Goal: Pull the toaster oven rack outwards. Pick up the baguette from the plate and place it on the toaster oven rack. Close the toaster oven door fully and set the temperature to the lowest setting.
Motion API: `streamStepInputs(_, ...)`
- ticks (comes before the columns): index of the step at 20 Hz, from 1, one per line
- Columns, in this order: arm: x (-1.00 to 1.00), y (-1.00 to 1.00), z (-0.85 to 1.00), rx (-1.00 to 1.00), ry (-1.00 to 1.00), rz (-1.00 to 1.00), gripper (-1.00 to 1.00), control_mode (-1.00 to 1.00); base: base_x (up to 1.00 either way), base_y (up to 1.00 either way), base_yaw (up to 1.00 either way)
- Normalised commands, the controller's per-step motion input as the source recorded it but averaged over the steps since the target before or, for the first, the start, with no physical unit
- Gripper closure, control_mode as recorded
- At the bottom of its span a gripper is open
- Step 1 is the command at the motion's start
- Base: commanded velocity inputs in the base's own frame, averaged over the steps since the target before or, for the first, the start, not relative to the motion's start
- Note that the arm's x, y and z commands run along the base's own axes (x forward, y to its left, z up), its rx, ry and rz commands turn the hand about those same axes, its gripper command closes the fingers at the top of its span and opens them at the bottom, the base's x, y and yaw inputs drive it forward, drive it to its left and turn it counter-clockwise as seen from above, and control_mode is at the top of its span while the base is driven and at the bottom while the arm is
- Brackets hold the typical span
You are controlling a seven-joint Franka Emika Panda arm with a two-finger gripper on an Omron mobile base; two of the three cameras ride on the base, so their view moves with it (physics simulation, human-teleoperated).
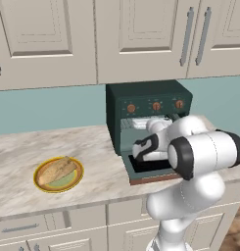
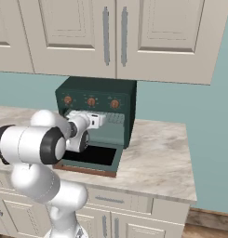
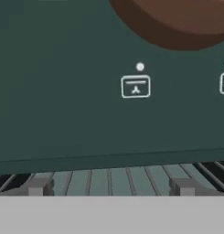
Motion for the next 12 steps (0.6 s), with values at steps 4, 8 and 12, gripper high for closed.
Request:
streamStepInputs(4, 0.38, 0.00, -0.06, 0.00, 0.00, 0.02, -1.00, -1.00, 0.00, 0.00, 0.00)
streamStepInputs(8, 0.31, 0.00, -0.30, 0.00, 0.00, 0.02, -1.00, -1.00, 0.00, 0.00, 0.00)
streamStepInputs(12, 0.32, 0.00, -0.43, 0.00, 0.00, 0.02, -1.00, -1.00, 0.00, 0.00, 0.00)
